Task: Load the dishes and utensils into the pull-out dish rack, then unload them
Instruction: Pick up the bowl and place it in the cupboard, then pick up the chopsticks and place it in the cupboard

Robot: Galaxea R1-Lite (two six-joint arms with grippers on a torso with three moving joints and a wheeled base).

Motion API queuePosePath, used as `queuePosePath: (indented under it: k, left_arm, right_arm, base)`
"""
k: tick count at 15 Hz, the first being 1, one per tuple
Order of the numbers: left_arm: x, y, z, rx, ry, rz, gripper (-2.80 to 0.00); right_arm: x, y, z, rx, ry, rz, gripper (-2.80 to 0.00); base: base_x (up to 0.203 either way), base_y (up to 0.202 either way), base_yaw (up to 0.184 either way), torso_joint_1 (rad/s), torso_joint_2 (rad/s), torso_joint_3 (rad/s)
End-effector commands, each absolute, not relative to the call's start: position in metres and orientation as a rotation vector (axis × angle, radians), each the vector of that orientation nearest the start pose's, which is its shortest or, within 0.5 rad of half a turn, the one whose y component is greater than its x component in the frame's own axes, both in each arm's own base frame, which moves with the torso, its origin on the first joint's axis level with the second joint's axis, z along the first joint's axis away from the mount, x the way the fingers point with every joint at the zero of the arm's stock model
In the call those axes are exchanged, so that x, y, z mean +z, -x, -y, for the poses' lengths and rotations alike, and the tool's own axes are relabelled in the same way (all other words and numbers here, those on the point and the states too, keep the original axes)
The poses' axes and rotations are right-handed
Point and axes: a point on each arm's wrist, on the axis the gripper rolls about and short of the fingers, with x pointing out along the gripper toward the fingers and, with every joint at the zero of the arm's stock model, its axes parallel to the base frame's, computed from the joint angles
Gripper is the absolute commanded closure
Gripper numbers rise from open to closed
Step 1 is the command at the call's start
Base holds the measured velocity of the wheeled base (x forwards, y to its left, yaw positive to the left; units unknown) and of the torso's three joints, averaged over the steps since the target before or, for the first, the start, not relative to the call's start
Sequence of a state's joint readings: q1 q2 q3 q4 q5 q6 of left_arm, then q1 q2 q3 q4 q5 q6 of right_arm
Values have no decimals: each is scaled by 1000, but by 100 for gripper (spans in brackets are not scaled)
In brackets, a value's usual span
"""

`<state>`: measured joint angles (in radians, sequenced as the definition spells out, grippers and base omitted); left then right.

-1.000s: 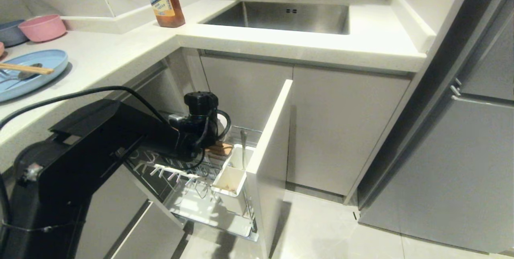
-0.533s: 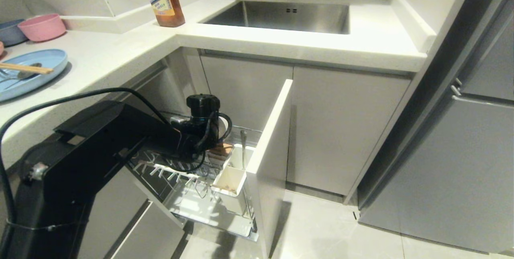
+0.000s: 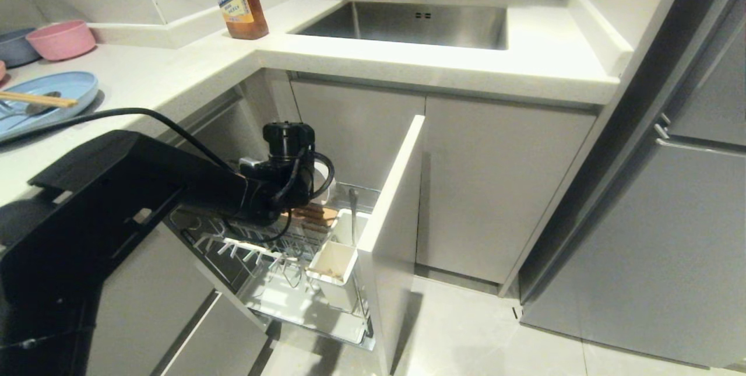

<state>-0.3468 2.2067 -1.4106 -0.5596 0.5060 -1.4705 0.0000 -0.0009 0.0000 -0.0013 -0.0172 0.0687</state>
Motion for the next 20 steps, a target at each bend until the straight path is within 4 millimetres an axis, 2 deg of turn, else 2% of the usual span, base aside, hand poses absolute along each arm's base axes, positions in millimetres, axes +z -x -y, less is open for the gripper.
queuePosePath:
  k: [1, 2, 6, 11, 13, 16, 17, 19, 20]
  left_arm:
    - [170, -416, 140, 262, 1387, -30, -280]
    - [178, -409, 137, 262, 1387, -32, -280]
    - [238, -360, 123, 235, 1400, -18, -280]
    - [330, -269, 92, 159, 1339, 60, -280]
    - [356, -237, 88, 108, 1167, 70, -280]
    - [390, -204, 85, 27, 857, 117, -280]
    - [396, -196, 86, 4, 772, 128, -280]
    - [396, -192, 93, -13, 631, 115, -280]
    - [390, -193, 95, -10, 593, 93, 0]
  right_arm:
    - [76, 23, 0, -17, -69, 2, 0]
    - [76, 23, 0, -18, -69, 2, 0]
    - [76, 23, 0, -17, -69, 2, 0]
    - [76, 23, 0, -17, -69, 2, 0]
    - [76, 23, 0, -17, -69, 2, 0]
    - [76, 23, 0, -17, -69, 2, 0]
    - [76, 23, 0, -18, -69, 2, 0]
    - [76, 23, 0, -17, -69, 2, 0]
    - [76, 23, 0, -18, -69, 2, 0]
  base:
    - [0, 0, 0, 0, 0, 0]
    - [0, 0, 0, 0, 0, 0]
    - [0, 0, 0, 0, 0, 0]
    - [0, 0, 0, 0, 0, 0]
    - [0, 0, 0, 0, 0, 0]
    - [0, 0, 0, 0, 0, 0]
    - [0, 0, 0, 0, 0, 0]
    - [0, 0, 0, 0, 0, 0]
    - [0, 0, 0, 0, 0, 0]
